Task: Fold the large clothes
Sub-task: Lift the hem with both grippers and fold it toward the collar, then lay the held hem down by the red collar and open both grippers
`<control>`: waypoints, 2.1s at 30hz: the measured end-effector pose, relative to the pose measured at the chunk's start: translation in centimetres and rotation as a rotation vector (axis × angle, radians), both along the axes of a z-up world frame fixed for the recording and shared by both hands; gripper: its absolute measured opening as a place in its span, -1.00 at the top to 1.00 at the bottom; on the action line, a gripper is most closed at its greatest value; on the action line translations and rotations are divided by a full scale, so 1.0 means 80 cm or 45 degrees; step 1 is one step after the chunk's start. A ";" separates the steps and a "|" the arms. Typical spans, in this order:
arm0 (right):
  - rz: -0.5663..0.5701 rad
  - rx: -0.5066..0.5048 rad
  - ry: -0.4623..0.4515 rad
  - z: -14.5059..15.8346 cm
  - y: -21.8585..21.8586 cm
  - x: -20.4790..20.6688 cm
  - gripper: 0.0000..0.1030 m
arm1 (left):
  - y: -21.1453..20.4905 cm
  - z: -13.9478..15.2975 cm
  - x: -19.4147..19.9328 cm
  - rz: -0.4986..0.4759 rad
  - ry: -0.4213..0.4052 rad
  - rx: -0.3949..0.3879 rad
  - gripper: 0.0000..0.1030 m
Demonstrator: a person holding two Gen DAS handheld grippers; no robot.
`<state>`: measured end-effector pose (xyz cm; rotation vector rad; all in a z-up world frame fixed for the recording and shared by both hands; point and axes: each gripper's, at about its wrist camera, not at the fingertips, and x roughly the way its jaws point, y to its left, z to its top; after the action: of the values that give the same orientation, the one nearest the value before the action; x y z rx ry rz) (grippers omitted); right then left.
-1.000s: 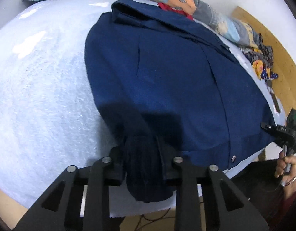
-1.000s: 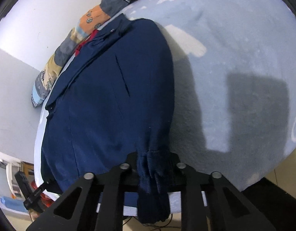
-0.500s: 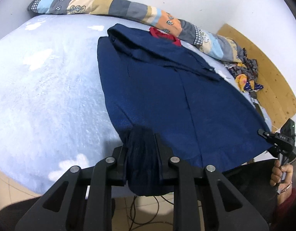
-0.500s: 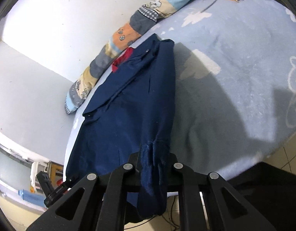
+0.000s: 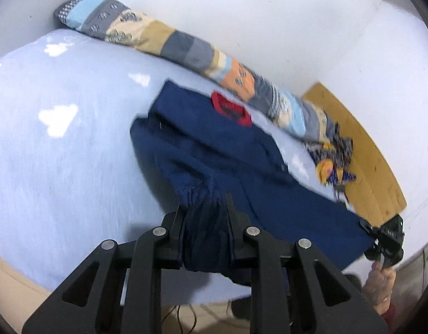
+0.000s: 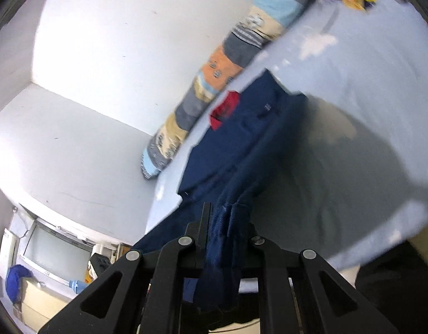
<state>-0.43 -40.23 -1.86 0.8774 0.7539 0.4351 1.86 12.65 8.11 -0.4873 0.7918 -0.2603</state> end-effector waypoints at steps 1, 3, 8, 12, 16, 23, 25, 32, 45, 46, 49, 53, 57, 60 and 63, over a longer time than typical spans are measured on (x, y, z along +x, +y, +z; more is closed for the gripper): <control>-0.002 0.004 -0.012 0.009 0.001 0.007 0.79 | 0.004 0.010 0.012 0.013 -0.018 -0.001 0.63; -0.004 0.013 -0.042 0.030 0.001 0.028 0.79 | 0.005 0.022 0.033 0.034 -0.041 -0.005 0.63; -0.021 0.051 -0.086 0.072 -0.002 0.082 0.78 | 0.012 0.041 0.098 0.074 -0.063 -0.029 0.63; -0.037 0.078 -0.081 0.095 -0.009 0.144 0.78 | 0.011 0.052 0.157 0.095 -0.043 -0.065 0.62; -0.049 0.076 -0.059 0.110 -0.010 0.221 0.78 | 0.000 0.059 0.227 0.104 -0.016 -0.037 0.62; -0.076 0.029 0.053 0.085 -0.007 0.396 0.77 | 0.012 -0.005 0.392 0.109 0.153 0.008 0.46; -0.070 0.012 0.101 0.065 -0.002 0.441 0.67 | 0.026 -0.037 0.436 0.149 0.211 0.007 0.23; -0.135 0.159 0.285 -0.029 -0.017 0.551 -0.16 | 0.091 -0.093 0.508 0.271 0.317 -0.168 -0.11; 0.059 -0.244 0.150 -0.047 0.047 0.514 -0.24 | -0.044 -0.120 0.457 -0.154 0.155 0.275 -0.11; 0.089 -0.241 0.150 -0.056 0.057 0.513 -0.23 | -0.053 -0.126 0.457 -0.166 0.160 0.269 -0.11; 0.211 -0.236 0.117 -0.073 0.107 0.512 -0.08 | -0.093 -0.138 0.453 -0.223 0.108 0.297 -0.11; 0.507 -0.284 0.016 -0.088 0.218 0.511 0.10 | -0.136 -0.158 0.455 -0.268 0.036 0.498 -0.11; 0.559 -0.510 0.064 -0.122 0.247 0.524 1.00 | -0.091 -0.197 0.475 -0.138 0.128 0.691 -0.11; 0.364 -0.518 0.102 -0.129 0.175 0.531 1.00 | -0.025 -0.198 0.464 -0.005 0.101 0.748 -0.11; 0.105 -0.565 0.162 -0.136 0.074 0.521 1.00 | 0.033 -0.200 0.446 0.118 0.144 0.696 -0.48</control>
<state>41.22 -34.31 -12.70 0.4619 0.9612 0.2695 37.54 15.31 -7.92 -0.0221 0.9068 0.0744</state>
